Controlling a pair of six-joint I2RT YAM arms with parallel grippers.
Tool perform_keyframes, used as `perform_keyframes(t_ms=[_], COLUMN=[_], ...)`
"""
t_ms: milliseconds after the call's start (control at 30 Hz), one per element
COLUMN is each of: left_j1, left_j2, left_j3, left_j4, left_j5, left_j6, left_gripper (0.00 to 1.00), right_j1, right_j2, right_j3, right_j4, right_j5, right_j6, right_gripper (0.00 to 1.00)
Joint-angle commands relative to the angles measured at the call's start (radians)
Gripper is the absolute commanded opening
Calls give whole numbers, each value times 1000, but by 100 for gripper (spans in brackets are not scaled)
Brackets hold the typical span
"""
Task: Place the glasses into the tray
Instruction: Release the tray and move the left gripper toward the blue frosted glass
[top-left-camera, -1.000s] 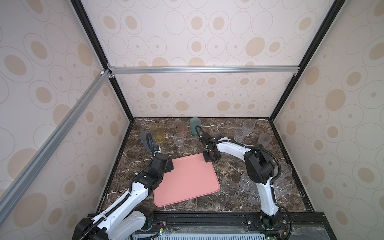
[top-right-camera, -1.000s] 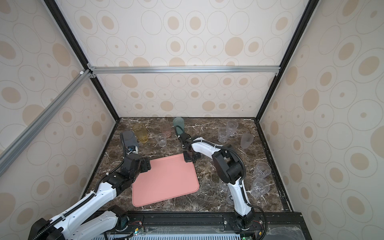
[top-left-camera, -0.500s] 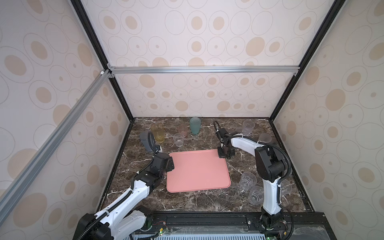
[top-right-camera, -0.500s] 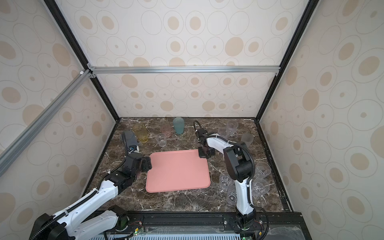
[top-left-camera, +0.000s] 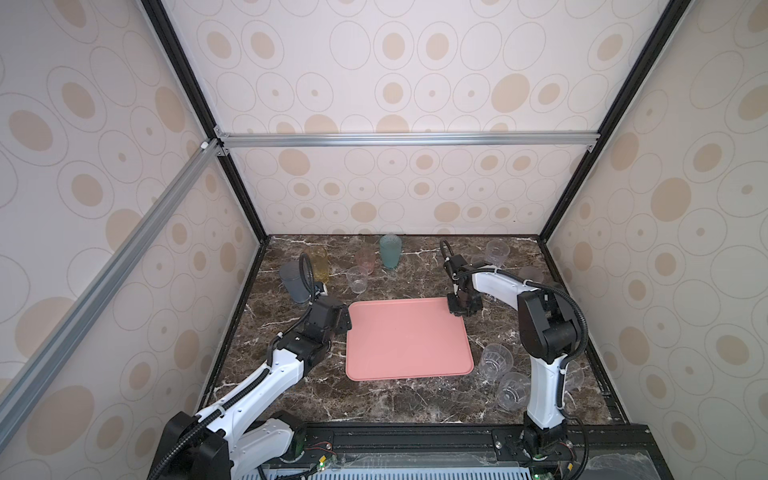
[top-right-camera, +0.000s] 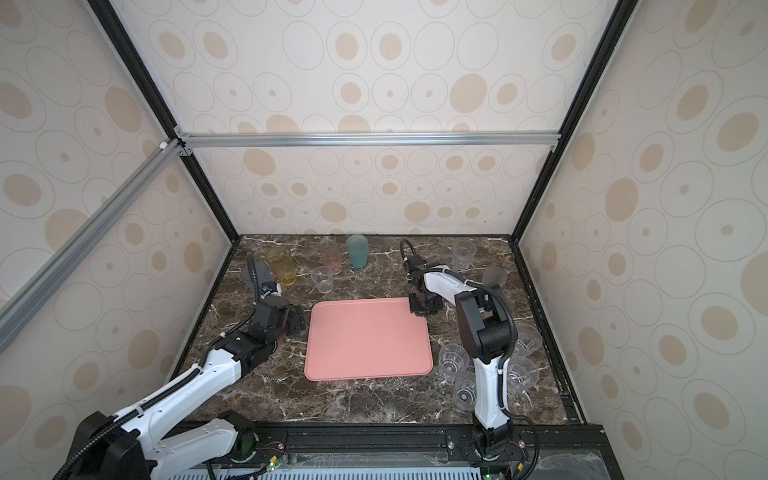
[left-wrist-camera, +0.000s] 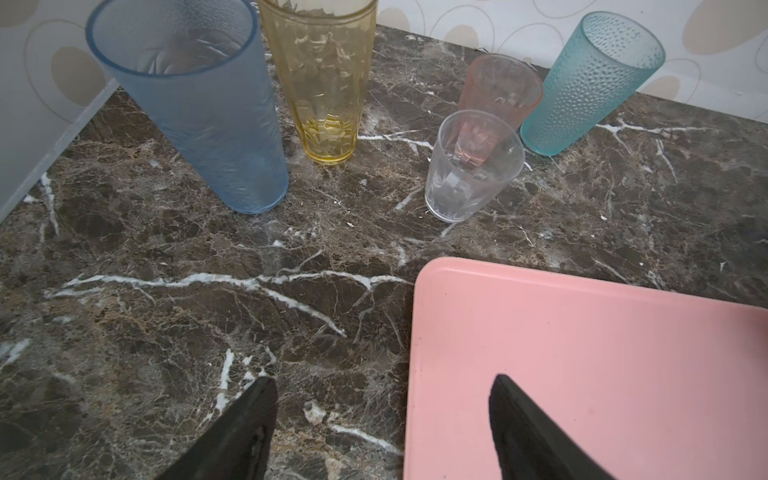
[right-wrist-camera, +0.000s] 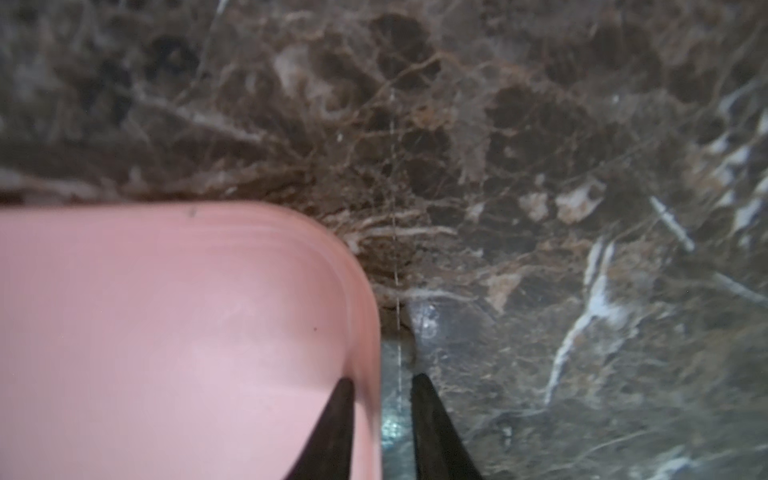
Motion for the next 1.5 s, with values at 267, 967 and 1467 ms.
perform_keyframes(t_ms=[267,967,1467], left_j1=[-83,-258,-294], left_j2=[95,638,705], left_j3=[214,675,572], left_j4=[-39,71,200], left_j5=[-26,-14,45], left_j6=[-30,70,51], left_gripper=[80,81,80], right_j1=[2,71,98], right_j2=[-338,-510,-419], right_j3=[-87,-285,-257], right_j4=[39,155,43], right_j5=[-184,-348,-306], right_j6=[64,107,96], right_gripper=[46,48,48])
